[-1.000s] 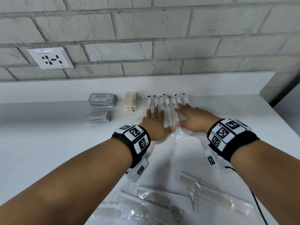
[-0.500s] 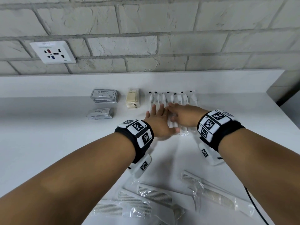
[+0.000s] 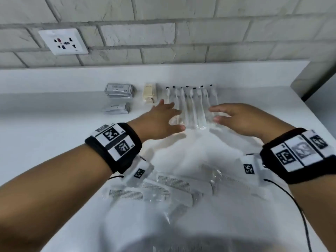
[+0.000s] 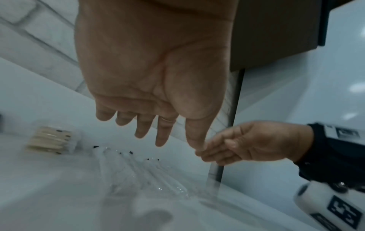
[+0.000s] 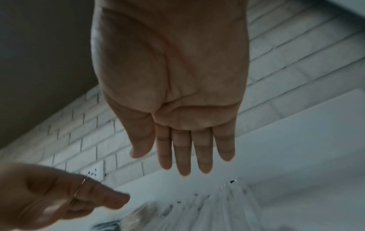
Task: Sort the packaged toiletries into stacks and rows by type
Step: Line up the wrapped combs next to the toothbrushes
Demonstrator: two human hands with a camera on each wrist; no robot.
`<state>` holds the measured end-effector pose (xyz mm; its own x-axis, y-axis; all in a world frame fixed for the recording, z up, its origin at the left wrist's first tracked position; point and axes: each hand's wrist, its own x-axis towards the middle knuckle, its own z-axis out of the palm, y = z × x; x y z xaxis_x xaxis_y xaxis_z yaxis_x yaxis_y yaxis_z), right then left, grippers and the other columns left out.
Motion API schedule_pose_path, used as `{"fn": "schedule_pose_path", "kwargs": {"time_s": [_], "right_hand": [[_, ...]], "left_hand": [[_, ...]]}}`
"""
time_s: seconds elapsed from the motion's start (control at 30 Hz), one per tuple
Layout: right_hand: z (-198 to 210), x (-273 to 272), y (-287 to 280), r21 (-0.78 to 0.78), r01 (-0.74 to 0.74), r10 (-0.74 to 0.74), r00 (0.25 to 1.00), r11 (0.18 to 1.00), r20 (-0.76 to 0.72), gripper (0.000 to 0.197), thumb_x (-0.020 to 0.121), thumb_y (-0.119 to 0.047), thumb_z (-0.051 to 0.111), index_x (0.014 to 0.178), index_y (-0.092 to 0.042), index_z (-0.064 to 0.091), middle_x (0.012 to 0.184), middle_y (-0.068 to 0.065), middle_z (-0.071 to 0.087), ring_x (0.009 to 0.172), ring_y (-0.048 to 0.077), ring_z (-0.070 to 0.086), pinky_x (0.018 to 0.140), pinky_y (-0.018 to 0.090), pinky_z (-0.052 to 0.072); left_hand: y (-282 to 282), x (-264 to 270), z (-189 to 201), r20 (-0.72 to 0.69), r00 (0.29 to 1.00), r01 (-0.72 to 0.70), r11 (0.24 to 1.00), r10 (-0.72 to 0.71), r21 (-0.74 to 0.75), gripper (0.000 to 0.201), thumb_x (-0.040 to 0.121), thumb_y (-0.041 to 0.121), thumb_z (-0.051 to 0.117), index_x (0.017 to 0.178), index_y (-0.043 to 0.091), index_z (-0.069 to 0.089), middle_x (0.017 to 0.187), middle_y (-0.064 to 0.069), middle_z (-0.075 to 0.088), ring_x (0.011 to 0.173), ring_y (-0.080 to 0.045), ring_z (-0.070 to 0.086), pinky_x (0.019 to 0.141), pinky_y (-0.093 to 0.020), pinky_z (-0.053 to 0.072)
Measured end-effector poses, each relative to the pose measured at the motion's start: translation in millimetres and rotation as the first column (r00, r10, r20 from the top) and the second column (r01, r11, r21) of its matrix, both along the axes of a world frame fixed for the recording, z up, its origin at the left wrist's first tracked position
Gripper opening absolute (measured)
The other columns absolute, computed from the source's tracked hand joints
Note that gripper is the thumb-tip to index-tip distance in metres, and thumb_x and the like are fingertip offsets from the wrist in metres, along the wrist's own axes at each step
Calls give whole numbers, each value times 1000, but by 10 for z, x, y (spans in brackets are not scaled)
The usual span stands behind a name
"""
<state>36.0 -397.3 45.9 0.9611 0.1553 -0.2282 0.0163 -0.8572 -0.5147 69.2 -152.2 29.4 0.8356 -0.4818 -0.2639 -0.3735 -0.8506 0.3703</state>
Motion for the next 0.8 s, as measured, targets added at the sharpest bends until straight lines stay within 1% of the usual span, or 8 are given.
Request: {"fn": "schedule_pose_path", "kwargs": {"time_s": [0.1, 0.17, 0.3, 0.4, 0.5, 0.57, 0.7, 0.8], "right_hand": [[43, -552, -8, 70, 71, -68, 997, 995, -38, 38, 91, -42, 57, 128, -42, 54, 130, -21, 55, 115, -1, 50, 93, 20, 32], [6, -888, 50, 80, 96, -91, 994, 992, -57, 34, 90, -40, 60, 124, -42, 57, 120, -22, 59, 107, -2, 53, 90, 19, 33], [-134, -1440, 253, 75, 107, -103, 993, 991, -58, 27, 90, -35, 62, 116, -35, 64, 108, -18, 61, 100, 2, 56, 86, 21, 36], [-201, -1600, 439, 30, 61, -59, 997, 998, -49, 24, 89, -34, 63, 113, -31, 67, 103, -15, 59, 99, 7, 57, 85, 23, 40], [-211, -1583, 647, -77, -29, 27, 999, 997, -22, 23, 90, -34, 61, 112, -28, 67, 105, -10, 59, 102, 12, 57, 90, 30, 45], [-203, -1501, 781, -191, -95, 97, 995, 977, 1, 23, 90, -34, 60, 111, -26, 66, 111, -6, 60, 106, 16, 56, 92, 34, 45], [-274, -1307, 1033, -371, -161, 166, 986, 915, -18, 34, 83, -30, 67, 116, -24, 62, 118, -2, 58, 108, 20, 55, 88, 33, 47], [-385, -1197, 1128, -436, -199, 192, 979, 877, -61, 48, 76, -22, 74, 121, -21, 57, 117, 2, 56, 101, 23, 58, 85, 35, 50]], "left_hand": [[259, -369, 62, 6, 999, -41, 999, 41, -16, 58, 87, 59, 51, 140, 35, 43, 149, 10, 38, 136, -11, 35, 109, -27, 27], [414, -623, 72, -2, 999, -46, 999, 46, 29, 53, 86, 58, 54, 135, 36, 49, 140, 11, 47, 127, -10, 44, 101, -25, 32], [791, -1071, -24, -2, 999, -51, 990, 51, 133, 44, 85, 55, 58, 125, 34, 57, 126, 11, 53, 117, -11, 51, 96, -28, 39], [997, -1268, -129, -3, 998, -55, 982, 56, 178, 48, 79, 55, 66, 120, 31, 58, 117, 10, 54, 109, -11, 53, 91, -30, 43], [1027, -1401, -210, -20, 999, -23, 989, 26, 144, 64, 76, 57, 68, 131, 33, 48, 119, 8, 54, 110, -13, 54, 92, -32, 45], [938, -1434, -232, 18, 1000, -12, 995, 11, 96, 65, 78, 55, 68, 134, 32, 45, 121, 6, 55, 111, -15, 53, 95, -32, 44], [638, -1407, -283, 76, 991, 99, 979, -114, 180, 50, 75, 48, 73, 118, 28, 56, 111, 6, 59, 104, -18, 53, 88, -35, 46], [521, -1361, -326, 55, 991, 112, 973, -125, 200, 41, 75, 41, 76, 107, 25, 57, 104, 4, 57, 96, -18, 51, 82, -33, 44]]}}
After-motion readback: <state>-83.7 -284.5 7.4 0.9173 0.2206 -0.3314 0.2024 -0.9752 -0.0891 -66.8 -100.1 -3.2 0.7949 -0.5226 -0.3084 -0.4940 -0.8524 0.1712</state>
